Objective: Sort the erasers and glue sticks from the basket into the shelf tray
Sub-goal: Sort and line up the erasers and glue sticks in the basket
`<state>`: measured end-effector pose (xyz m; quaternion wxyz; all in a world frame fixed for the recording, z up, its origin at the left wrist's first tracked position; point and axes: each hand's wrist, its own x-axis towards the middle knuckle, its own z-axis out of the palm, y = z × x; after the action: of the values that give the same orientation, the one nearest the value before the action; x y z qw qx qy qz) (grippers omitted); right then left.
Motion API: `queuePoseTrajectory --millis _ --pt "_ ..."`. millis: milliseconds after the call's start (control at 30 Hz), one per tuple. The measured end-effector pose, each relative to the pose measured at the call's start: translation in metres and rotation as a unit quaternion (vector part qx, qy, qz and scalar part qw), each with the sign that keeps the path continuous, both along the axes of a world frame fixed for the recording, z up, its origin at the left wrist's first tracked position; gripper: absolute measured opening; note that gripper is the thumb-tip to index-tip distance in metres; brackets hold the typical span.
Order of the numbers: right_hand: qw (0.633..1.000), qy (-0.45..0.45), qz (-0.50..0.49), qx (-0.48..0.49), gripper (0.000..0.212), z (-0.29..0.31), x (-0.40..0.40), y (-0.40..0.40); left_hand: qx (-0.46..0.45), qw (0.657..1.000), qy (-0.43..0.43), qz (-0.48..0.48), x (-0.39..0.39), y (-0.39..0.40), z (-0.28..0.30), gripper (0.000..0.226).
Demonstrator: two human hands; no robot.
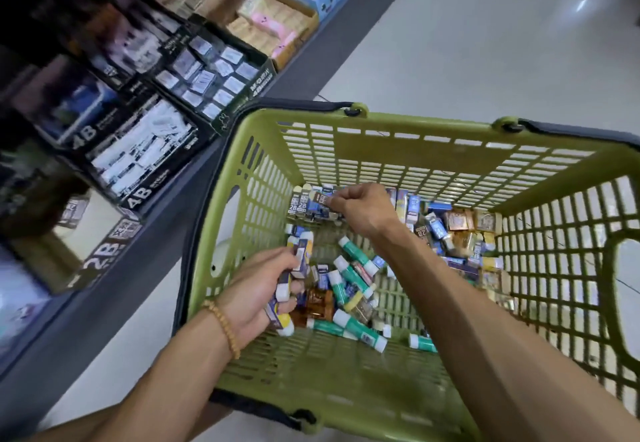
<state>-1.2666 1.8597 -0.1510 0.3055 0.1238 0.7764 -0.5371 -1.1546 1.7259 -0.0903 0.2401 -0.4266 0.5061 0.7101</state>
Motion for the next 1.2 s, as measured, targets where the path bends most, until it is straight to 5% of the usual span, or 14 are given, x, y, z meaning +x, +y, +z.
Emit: queuePoseTrajectory --millis 300,500,633,800,1200 --pt "0.995 0.021 -0.011 0.092 0.021 -0.023 -0.003 -0.043 -0.088 0.994 0.004 0.061 0.003 -0.009 0.002 0.014" --pt "0.969 0.096 0.116 0.198 0.036 -0.014 -0.005 -0.048 -0.093 0.992 -0.001 0.089 0.000 -0.013 -0.001 0.025" --pt "0.969 0.120 0.113 0.182 0.021 -0.011 -0.004 -0.041 -0.085 0.992 0.003 0.089 -0.002 -0.012 0.001 0.017" --pt "0.950 0.129 0.241 0.151 0.051 -0.011 0.007 -0.031 -0.083 0.994 0.006 0.070 -0.004 -0.014 0.000 0.026" --pt "0.922 0.212 0.248 0.208 0.024 -0.026 -0.001 -0.054 -0.089 0.995 0.015 0.050 -0.004 -0.014 0.002 0.016"
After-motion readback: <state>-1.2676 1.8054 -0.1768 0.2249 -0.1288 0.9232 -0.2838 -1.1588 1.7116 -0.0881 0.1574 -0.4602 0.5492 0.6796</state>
